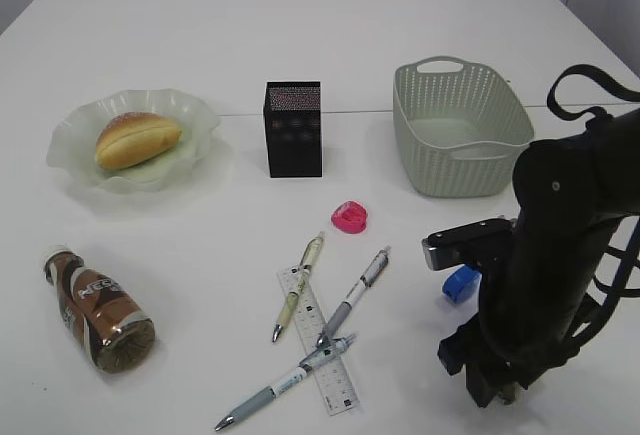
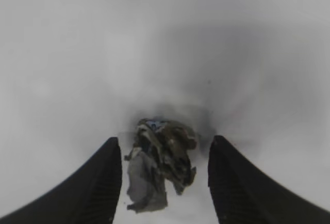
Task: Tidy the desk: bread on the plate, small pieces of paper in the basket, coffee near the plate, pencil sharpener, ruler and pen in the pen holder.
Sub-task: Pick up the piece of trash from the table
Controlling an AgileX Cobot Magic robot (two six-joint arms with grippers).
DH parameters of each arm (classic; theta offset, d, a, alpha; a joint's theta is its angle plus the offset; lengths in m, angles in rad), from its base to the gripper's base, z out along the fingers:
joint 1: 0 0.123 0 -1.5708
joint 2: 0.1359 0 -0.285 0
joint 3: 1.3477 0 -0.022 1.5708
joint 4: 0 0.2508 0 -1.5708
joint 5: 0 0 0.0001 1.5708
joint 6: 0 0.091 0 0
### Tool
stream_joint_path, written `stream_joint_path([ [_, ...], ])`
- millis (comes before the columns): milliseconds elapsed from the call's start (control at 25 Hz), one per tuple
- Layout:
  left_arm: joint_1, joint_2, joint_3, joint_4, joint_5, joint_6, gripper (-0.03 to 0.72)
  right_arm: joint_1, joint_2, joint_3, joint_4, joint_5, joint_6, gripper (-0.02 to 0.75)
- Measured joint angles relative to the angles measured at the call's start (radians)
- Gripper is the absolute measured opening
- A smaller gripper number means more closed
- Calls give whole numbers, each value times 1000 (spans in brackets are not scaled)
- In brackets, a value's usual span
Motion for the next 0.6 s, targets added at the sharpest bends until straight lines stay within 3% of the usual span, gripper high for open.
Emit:
stream_joint_path([
  [320, 0, 0, 0, 0, 0, 0, 509, 0, 19, 0, 4, -13, 0, 379],
  [440, 0, 0, 0, 0, 0, 0, 508, 0, 20, 0, 16, -27, 0, 269],
  [600, 0, 0, 0, 0, 0, 0, 508, 0, 18, -4, 18, -31, 0, 58],
])
